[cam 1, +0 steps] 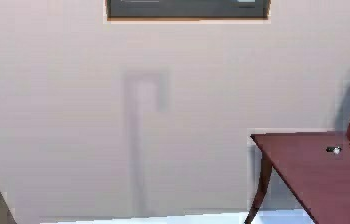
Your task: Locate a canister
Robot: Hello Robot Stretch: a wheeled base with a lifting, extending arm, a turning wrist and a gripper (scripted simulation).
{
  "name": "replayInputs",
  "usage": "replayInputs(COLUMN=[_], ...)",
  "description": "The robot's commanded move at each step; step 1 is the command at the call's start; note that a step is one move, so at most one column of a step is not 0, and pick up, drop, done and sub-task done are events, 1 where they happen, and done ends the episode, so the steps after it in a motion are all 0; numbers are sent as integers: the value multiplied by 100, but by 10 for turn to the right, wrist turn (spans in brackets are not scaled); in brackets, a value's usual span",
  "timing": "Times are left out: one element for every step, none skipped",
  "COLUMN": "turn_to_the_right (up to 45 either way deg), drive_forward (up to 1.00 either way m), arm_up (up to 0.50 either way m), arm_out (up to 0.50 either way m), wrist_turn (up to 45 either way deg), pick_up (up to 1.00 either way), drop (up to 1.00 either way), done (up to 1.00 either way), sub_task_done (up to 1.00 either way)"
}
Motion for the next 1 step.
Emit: replayInputs(turn_to_the_right=[0], drive_forward=[50], arm_up=[0], arm_out=[0], wrist_turn=[0], pick_up=[0], drop=[0], done=[0], sub_task_done=[0])
